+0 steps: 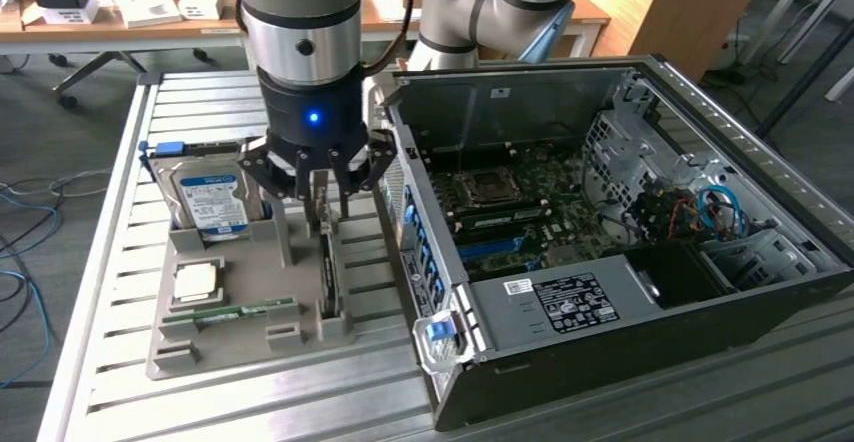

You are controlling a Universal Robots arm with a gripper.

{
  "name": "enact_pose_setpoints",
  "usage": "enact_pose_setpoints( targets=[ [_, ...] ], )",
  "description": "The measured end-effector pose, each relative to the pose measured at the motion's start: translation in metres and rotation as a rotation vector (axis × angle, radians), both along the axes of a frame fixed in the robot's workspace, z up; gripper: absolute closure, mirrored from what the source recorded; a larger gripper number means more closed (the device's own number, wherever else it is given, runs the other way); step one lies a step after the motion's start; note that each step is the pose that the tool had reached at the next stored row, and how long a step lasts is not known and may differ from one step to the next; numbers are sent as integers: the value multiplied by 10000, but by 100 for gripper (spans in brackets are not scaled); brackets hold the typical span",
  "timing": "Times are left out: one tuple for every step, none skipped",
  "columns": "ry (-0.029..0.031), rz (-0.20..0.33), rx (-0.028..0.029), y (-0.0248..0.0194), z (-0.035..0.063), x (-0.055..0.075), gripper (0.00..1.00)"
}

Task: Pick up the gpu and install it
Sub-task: 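Pick up the gpu and move the gpu toward the slot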

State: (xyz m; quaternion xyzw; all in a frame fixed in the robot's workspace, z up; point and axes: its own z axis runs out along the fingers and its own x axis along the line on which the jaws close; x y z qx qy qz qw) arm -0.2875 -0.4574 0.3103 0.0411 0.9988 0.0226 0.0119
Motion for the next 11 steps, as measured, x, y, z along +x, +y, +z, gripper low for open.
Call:
enact_pose_setpoints(
  targets=[
    [0,0,0,0,0,0,58],
    [0,0,0,0,0,0,58],
    [-2,0,3,0,-7,0,51],
    [-4,0,4,0,-24,0,51],
    [-2,0,3,0,-42,0,51],
    [0,0,1,0,-58,0,51],
    [-1,0,2,0,-77,0,51],
    [-1,0,2,0,-95,0,51],
    [0,0,1,0,-112,0,51],
    [0,0,2,0,-131,0,51],
    [0,0,2,0,-149,0,51]
  ],
)
